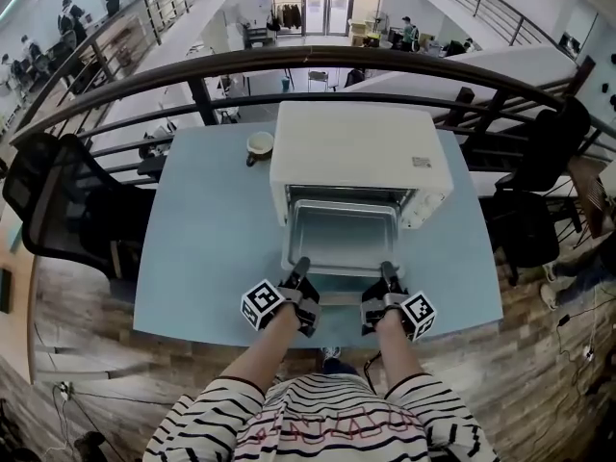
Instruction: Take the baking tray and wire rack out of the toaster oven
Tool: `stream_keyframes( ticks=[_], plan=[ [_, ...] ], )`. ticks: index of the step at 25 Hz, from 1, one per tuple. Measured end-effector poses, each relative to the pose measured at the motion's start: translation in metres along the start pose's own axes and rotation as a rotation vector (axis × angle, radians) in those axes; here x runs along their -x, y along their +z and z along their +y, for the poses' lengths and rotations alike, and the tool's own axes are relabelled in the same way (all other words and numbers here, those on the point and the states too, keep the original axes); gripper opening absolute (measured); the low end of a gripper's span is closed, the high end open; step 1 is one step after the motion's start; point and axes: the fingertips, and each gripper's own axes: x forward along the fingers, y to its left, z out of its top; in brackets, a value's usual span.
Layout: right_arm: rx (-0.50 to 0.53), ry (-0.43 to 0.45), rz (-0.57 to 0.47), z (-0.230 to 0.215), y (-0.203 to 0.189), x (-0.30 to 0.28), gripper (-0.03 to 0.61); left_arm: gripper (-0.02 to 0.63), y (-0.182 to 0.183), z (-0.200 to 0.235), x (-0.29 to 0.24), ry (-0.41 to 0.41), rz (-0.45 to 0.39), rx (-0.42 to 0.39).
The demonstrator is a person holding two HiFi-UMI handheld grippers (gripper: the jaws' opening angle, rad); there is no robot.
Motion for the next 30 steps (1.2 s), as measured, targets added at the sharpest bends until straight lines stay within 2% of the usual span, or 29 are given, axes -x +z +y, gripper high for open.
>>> stream_keyframes(
  ticks=[10,16,23,30],
  plan=[
    [-0.020,-0.010,-0.054,-0.005,-0.016,0.045,0.084,0.094,-0.010,-0.001,0.035,-0.016,0.055,0.002],
    [-0.015,-0.008,-0.071,-0.008,-0.044,0.076,0.081,0.094,-0.008,0.012,0.075,-0.011,0.081,0.027],
    [-0.013,0.009,-0.052,-0.005,-0.104,0.100,0.081,0.094,0.024,0.016,0.133,-0.026,0.074,0.015],
    [-0.010,0.014,0.049,-0.006,-0.186,0.110,0.081,0.094,0.078,0.022,0.198,-0.037,0.019,-0.025]
  ],
)
